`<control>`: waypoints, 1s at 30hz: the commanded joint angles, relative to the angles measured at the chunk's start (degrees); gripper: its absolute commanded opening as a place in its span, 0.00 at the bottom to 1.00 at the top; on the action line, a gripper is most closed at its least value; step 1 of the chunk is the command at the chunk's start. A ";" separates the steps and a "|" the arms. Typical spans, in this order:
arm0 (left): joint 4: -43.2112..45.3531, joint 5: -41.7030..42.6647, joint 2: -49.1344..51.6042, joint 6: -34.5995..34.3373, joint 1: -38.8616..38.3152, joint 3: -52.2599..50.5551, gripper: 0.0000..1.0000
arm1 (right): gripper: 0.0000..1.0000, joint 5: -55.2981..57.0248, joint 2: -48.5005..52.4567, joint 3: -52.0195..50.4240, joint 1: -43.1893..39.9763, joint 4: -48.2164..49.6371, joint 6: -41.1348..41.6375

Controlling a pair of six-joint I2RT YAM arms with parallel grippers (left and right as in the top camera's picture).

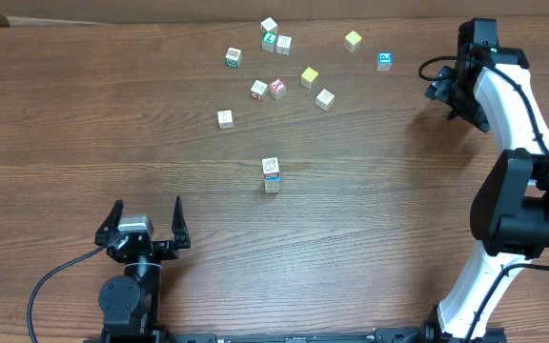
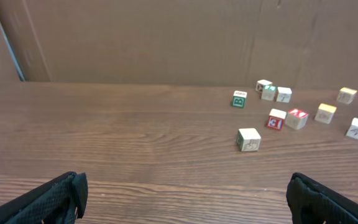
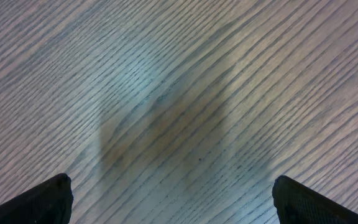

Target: Form a tower

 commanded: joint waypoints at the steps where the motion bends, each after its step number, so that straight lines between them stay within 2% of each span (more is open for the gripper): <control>1: 0.20 -1.55 -0.76 6.19 -0.17 -0.24 1.00 | 1.00 0.11 -0.72 -0.02 -0.04 0.15 -0.04; 30: 0.20 -0.39 -0.70 7.56 -0.15 -0.22 1.00 | 1.00 0.11 -0.72 -0.02 -0.07 0.15 -0.04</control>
